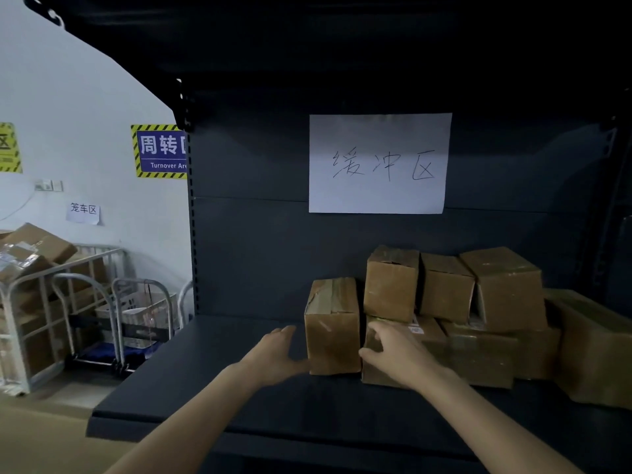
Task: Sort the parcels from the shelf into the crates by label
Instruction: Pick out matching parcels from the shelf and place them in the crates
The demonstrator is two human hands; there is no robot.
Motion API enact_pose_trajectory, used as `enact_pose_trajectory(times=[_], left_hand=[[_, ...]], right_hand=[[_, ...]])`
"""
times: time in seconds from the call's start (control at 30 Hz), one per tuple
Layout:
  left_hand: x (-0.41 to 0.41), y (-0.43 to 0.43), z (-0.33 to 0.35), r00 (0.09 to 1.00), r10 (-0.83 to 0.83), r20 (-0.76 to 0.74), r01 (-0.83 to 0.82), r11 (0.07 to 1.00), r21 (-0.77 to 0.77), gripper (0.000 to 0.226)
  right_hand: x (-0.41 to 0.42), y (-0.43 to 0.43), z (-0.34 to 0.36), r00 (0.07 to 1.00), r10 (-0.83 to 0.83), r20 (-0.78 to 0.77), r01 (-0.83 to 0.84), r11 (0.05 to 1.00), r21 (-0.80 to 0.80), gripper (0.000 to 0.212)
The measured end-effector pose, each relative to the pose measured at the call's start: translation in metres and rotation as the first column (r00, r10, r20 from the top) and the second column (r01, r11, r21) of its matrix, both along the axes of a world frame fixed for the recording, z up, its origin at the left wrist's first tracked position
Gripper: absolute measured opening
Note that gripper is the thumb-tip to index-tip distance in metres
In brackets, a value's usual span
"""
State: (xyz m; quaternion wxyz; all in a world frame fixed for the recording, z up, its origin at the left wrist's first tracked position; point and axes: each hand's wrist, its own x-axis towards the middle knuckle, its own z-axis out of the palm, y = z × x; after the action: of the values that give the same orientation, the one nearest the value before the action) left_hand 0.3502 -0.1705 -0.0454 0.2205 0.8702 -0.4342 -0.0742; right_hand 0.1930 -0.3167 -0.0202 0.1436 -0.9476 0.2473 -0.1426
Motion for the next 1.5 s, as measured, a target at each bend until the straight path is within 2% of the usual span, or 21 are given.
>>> enact_pose_trajectory(times=[0.07,0.2,0.33,0.43,0.57,0.73,0.9,1.0,1.07,1.17,1.3,1.4,1.5], left_hand=[[0.009,-0.009,0.0,0.999,0.006,-0.033,-0.006,1.0,-0.025,0.087],[0.02,-0.028,0.004,0.997,-0.027,-0.074,0.02,0.995,-0.094,0.067],[0.028,-0.042,-0.002,0.983,-0.075,-0.169,0.046,0.984,-0.17,0.055],[0.032,-0.044,-0.007,0.975,-0.083,-0.207,0.032,0.97,-0.241,0.05],[0.036,-0.033,-0.006,0.988,-0.08,-0.134,0.031,0.943,-0.333,0.043],[0.049,-0.004,-0.001,1.0,0.016,-0.009,-0.018,0.941,-0.338,0.041],[0.061,0.028,-0.002,0.988,0.15,0.046,-0.119,0.908,-0.401,0.032],[0.064,0.042,-0.005,0.984,0.166,0.062,-0.125,0.898,-0.421,0.028],[0.064,0.047,-0.007,0.986,0.158,0.056,-0.119,0.895,-0.43,0.035],[0.065,0.047,-0.014,0.993,0.12,-0.022,-0.117,0.887,-0.446,0.041],[0.066,0.044,-0.026,0.977,0.039,-0.209,-0.13,0.887,-0.442,0.027],[0.072,0.04,-0.039,0.849,0.028,-0.527,-0.302,0.844,-0.442,0.039],[0.082,0.036,-0.056,0.726,-0.042,-0.686,-0.363,0.825,-0.434,0.058]], right_hand=[[0.012,0.0,0.007,0.999,-0.032,0.024,0.033,0.998,-0.059,0.053],[0.035,-0.004,0.013,0.999,-0.038,0.02,0.041,0.985,-0.167,0.057],[0.051,-0.006,0.009,0.995,-0.079,-0.055,0.066,0.974,-0.216,0.06],[0.06,-0.002,0.003,0.994,-0.101,-0.048,0.088,0.97,-0.228,0.061],[0.07,0.01,0.0,0.995,-0.091,0.045,0.097,0.981,-0.168,0.057],[0.09,0.034,-0.007,0.988,-0.047,0.144,0.065,0.99,-0.122,0.054],[0.107,0.059,-0.013,0.979,0.028,0.201,-0.007,0.994,-0.106,0.053],[0.112,0.066,-0.016,0.973,0.06,0.221,-0.036,0.993,-0.11,0.053],[0.113,0.067,-0.016,0.972,0.074,0.224,-0.05,0.993,-0.108,0.053],[0.111,0.064,-0.017,0.973,0.092,0.212,-0.077,0.994,-0.079,0.055],[0.104,0.057,-0.02,0.975,0.102,0.199,-0.102,0.995,-0.01,0.062],[0.103,0.051,-0.02,0.975,0.113,0.194,-0.108,0.994,-0.036,0.059],[0.101,0.045,-0.02,0.976,0.097,0.193,-0.083,0.993,-0.079,0.052]])
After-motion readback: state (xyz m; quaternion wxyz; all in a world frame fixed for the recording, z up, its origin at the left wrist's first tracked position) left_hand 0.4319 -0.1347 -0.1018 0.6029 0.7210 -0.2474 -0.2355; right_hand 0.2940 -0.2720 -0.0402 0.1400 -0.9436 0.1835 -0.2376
